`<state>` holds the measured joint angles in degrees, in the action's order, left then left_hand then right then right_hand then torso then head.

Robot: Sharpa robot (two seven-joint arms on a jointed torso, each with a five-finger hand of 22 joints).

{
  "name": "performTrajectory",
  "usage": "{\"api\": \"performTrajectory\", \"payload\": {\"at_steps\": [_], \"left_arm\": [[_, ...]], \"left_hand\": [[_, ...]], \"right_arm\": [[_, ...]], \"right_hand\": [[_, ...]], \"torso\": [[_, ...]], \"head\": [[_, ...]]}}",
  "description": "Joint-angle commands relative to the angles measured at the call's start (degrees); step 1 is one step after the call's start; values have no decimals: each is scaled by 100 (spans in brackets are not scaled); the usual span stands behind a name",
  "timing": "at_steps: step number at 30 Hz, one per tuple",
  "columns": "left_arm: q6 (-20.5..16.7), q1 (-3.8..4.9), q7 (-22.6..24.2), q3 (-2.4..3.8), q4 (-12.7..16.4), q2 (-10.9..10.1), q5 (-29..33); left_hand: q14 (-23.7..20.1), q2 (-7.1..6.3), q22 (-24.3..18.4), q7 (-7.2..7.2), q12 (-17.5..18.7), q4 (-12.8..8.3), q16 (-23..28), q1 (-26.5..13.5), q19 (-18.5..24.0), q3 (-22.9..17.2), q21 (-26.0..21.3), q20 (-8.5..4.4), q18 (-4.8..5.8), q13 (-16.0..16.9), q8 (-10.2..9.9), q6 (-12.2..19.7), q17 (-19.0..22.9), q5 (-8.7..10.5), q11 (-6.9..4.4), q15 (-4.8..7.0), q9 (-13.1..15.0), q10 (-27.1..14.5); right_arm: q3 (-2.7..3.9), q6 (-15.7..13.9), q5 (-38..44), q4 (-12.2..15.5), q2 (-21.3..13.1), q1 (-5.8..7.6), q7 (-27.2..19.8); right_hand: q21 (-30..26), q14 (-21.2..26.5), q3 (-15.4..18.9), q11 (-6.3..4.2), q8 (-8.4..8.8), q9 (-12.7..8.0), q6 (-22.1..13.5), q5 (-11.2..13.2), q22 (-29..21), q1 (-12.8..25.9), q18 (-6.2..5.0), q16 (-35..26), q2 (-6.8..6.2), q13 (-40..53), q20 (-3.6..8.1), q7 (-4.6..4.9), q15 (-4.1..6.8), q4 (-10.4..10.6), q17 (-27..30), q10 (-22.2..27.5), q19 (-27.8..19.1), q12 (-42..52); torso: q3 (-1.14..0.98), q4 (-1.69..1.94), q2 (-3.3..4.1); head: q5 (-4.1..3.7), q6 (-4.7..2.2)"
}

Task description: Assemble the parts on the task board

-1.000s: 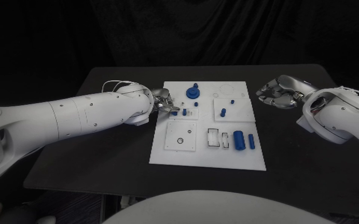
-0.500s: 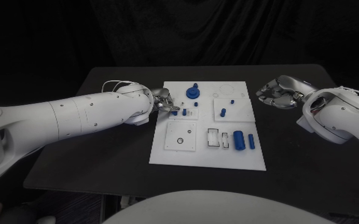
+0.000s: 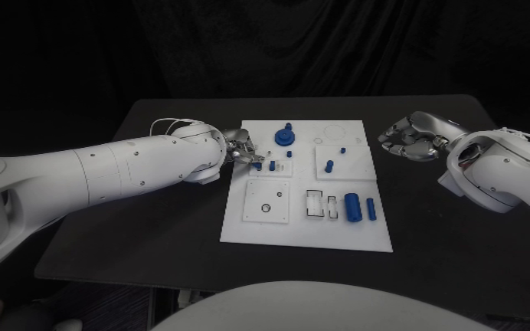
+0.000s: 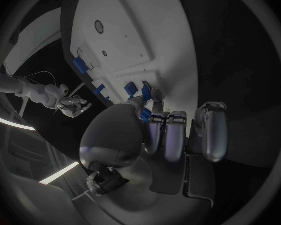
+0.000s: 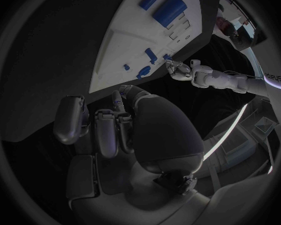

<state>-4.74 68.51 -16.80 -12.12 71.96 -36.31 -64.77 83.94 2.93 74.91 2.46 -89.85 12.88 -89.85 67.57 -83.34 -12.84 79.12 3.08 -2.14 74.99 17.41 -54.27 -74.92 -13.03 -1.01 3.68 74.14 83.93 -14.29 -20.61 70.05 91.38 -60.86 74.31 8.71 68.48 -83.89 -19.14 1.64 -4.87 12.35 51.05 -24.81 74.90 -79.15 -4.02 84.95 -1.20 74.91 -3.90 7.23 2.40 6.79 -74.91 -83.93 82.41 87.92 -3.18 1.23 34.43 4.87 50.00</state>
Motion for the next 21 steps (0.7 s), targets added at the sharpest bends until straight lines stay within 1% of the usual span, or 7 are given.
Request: {"api": "performTrajectory", "payload": {"at_steps": [1, 4, 8, 15, 21], "left_arm": [[-22, -13, 84, -2, -7, 13, 5], [-1, -13, 95, -2, -1, 12, 5], [34, -13, 117, -2, 21, 5, 5], [73, -13, 131, -2, 59, -11, 5], [101, -13, 126, -2, 88, -37, 5]], "left_hand": [[606, 4, 1141, -5, -15, -18, -15, 52, 9, -20, 13, 4, -65, 1501, 23, -44, -1508, -40, -5, -28, 10, 607], [606, -16, 1139, 6, -15, 10, -15, 20, 14, 3, 4, 1, -67, 1501, 12, -32, -1508, -23, -2, -26, 17, 607], [606, -36, 1134, 21, -15, 88, -15, -59, 24, 57, -11, 2, -69, 1501, -26, -8, -1508, 64, 9, -32, 22, 607], [606, -39, 1132, 21, -15, 94, -15, -64, 29, 63, -17, 2, -71, 1501, -31, -6, -1508, 73, 10, -33, 22, 607], [606, -45, 1133, 17, -15, 86, -15, -54, 27, 63, -16, 3, -70, 1501, -34, -5, -1508, 71, 10, -34, 24, 607]], "right_arm": [[3, 43, 10, 1, -2, -13, 95], [3, 47, 10, 0, 0, -13, 96], [3, 54, 10, -2, 3, -13, 97], [3, 61, 10, -5, 10, -14, 98], [3, 60, 10, -2, 5, -14, 102]], "right_hand": [[-38, -420, -37, 13, 3, -2, 36, -24, 892, 51, -59, -10, -2, 1231, 2, 9, -12, -9, -706, -339, -52, -37], [-38, -420, -37, 13, 3, -2, 36, -24, 892, 51, -59, -10, -2, 1231, 2, 9, -12, -9, -706, -339, -52, -37], [-38, -420, -37, 13, 3, -2, 36, -24, 892, 51, -59, -10, -2, 1231, 2, 9, -12, -9, -706, -339, -52, -37], [-38, -420, -37, 13, 3, -2, 36, -24, 892, 51, -59, -10, -2, 1231, 2, 9, -12, -9, -706, -339, -52, -37], [-38, -420, -37, 13, 3, -2, 36, -24, 892, 51, -59, -10, -2, 1231, 2, 9, -12, -9, -706, -339, -52, -37]], "torso": [[-2, 1, 0], [-2, 0, 0], [-3, 8, -2], [1, 3, -1], [-3, 10, -1]], "head": [[-3, 0], [3, 0], [4, 0], [6, 0], [-5, 0]]}}
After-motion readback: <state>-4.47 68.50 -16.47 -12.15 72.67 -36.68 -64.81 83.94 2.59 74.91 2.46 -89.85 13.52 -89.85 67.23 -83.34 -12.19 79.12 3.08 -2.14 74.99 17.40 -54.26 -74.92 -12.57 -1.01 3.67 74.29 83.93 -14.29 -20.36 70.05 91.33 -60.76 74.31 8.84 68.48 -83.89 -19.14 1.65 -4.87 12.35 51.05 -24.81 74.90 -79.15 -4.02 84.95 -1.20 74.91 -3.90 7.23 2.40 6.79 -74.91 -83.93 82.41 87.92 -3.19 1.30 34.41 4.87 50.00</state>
